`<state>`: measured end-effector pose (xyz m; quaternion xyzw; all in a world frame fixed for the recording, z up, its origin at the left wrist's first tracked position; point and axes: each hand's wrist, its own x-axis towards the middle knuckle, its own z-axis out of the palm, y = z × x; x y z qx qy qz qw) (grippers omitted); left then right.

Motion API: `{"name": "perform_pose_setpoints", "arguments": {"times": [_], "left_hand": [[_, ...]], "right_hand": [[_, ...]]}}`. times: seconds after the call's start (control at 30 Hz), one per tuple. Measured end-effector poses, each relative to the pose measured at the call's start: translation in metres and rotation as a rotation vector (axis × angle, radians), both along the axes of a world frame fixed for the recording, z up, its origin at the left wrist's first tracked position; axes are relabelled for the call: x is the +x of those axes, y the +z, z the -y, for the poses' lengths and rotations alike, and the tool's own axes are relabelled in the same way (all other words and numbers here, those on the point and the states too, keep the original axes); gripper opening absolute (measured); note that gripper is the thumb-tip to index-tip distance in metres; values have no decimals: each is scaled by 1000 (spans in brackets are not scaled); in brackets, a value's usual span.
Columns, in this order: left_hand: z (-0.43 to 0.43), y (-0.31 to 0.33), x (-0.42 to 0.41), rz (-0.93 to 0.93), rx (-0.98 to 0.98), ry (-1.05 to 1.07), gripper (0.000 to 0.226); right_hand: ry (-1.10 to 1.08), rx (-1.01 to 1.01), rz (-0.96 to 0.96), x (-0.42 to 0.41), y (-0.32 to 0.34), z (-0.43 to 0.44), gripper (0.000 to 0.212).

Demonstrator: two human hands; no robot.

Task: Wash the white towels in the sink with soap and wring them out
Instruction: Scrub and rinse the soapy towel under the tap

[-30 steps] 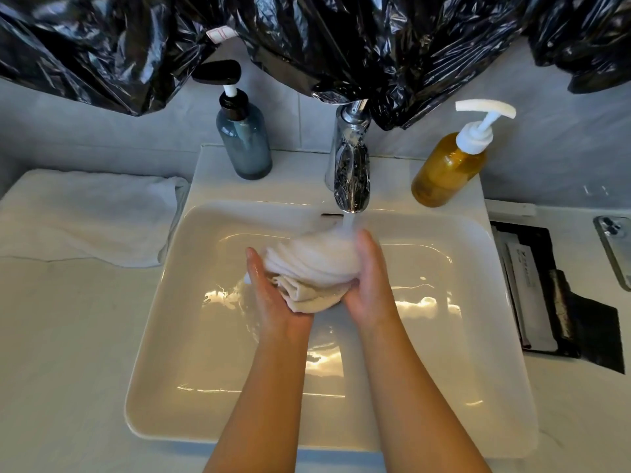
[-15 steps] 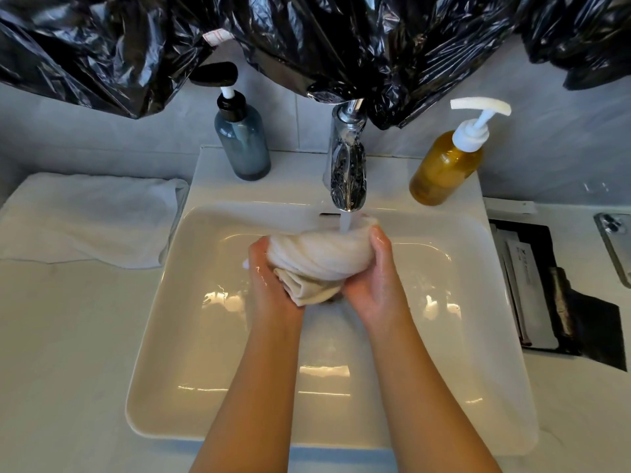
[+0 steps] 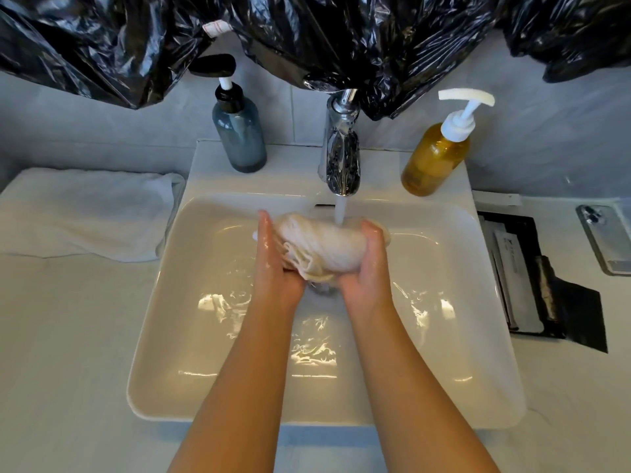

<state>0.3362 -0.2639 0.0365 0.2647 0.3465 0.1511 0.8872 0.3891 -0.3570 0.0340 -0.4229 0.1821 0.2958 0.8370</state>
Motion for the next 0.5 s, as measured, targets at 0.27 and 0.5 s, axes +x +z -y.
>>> {"name": "perform_pose_setpoints", "arguments": {"times": [0.27,0.5], "left_hand": [[31,-31,-11,-43,606,-1,95],[19,-19,8,-125,335,114,102]], "right_hand": [[-114,36,-288,-2,-5,2,21],[-63,-63,-87,-7,-1,8,23]]}}
